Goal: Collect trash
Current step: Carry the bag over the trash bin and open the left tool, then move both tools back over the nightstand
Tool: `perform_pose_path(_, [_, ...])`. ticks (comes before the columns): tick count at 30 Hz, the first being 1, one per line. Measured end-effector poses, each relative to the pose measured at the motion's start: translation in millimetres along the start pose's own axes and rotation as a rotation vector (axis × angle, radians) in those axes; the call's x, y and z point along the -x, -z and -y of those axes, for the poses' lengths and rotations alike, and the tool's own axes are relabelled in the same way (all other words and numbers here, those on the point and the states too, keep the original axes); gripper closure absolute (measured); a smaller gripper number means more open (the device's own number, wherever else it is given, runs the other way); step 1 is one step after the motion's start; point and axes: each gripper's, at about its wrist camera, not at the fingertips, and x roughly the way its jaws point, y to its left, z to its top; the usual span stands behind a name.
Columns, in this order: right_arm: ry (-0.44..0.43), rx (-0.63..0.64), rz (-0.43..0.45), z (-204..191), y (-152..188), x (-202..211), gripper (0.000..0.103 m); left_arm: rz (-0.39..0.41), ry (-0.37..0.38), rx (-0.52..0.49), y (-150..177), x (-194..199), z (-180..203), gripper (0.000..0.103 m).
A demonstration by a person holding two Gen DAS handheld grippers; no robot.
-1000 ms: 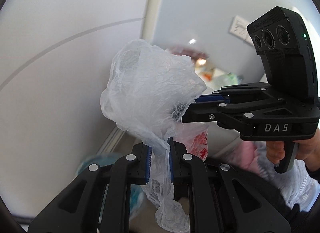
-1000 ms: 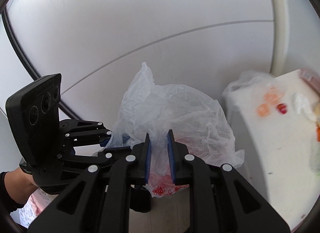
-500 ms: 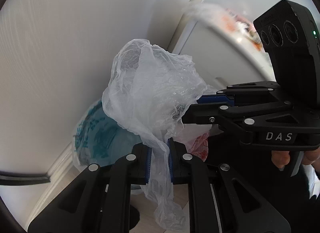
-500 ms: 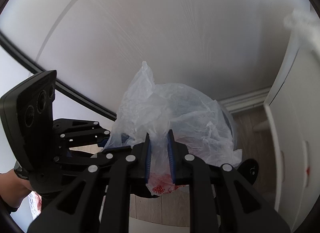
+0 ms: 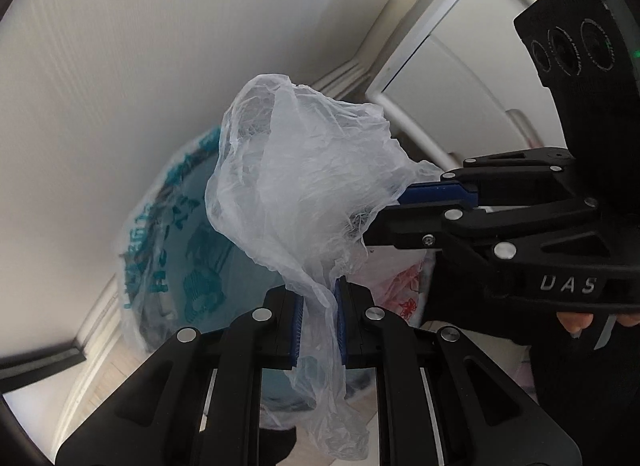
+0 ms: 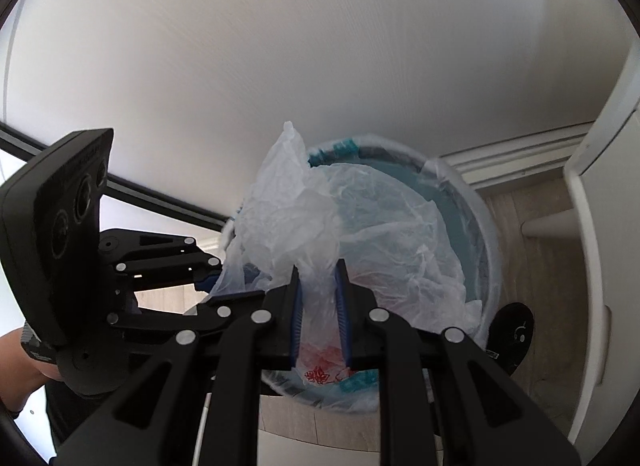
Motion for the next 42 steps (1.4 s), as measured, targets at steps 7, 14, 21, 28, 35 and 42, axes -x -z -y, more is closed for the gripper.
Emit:
perform_pose_path(7, [0.024, 0.010, -0.053, 1, 2, -32, 0.087, -0.041, -0.006, 0.031, 6, -20, -5, 0.091])
perform_pose_path(14, [0.040, 0.004, -0.052, -23, -6, -38, 0.073, -0.064, -0.037, 0.012, 2, -37, -8, 0.061])
perform_pose_path(21, [0.070, -0.004, 0.051, -24, -8, 2, 0.011, -0.010, -0.086, 0.000, 2, -28, -12, 0.010])
perform_pose_path(28, [0.059, 0.042, 0.212, -40, 7, 83, 0.011, 0.098, -0.121, -0.014, -8, 17, -2, 0.006])
perform_pose_path(35, [0.083, 0.019, 0.376, -43, 18, 178, 0.011, 0.205, -0.109, -0.059, -28, 76, 26, 0.006])
perform_pose_path(42, [0.151, 0.008, 0.506, -31, 33, 260, 0.010, 0.312, -0.094, -0.165, -58, 124, 79, 0.006])
